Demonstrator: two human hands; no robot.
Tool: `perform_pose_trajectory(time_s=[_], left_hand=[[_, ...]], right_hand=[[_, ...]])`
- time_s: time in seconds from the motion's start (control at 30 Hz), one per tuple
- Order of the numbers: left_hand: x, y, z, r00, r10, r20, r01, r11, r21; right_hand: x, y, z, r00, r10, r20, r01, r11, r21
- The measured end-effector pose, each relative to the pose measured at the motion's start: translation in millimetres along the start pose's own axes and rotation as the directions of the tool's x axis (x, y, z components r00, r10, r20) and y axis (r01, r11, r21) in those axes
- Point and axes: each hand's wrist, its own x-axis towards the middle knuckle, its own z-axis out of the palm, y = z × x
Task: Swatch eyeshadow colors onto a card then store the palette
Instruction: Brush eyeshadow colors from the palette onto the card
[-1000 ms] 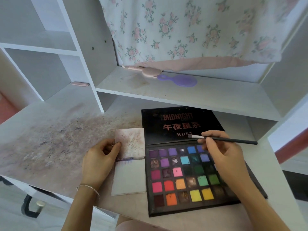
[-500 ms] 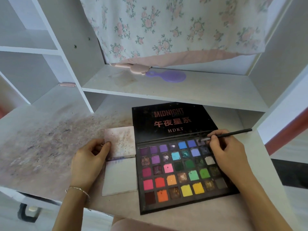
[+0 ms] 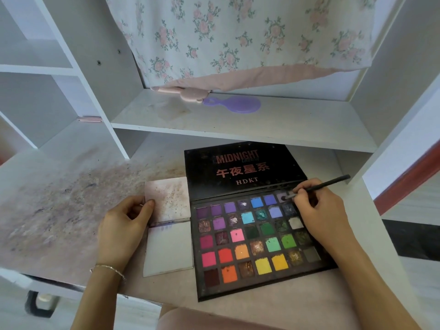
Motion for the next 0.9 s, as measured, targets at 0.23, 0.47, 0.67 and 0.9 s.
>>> perform_pose_trajectory(time_s=[0.23,0.47,0.67,0.9], left_hand=[[-0.2,0.0,0.1,1.0,0.001,0.008,-0.001,1.0,0.004],[0.5,0.8,-0.1,1.0,-0.017,0.001,0.017,1.0,0.016],[-0.1,1.3,-0.6,0.999,-0.033,0.0,0.033,0.999,0.004],[-0.2,3.5,-1.1,1.0,-0.016,-0.004,0.016,0.999,0.04]], right_hand=[[-4.8,-12.7,3.8,0.999,-0.036,0.02,0.034,0.995,0.091],[-10.0,-37.0,28.1,0.981,-0.104,0.164,0.078,0.984,0.158],[-23.7,-62.6,66.4,0.927,-0.183,0.327,0.106,0.965,0.24],[-24.4,-77.3,101.1,0.872,-0.199,0.447,0.075,0.957,0.281]])
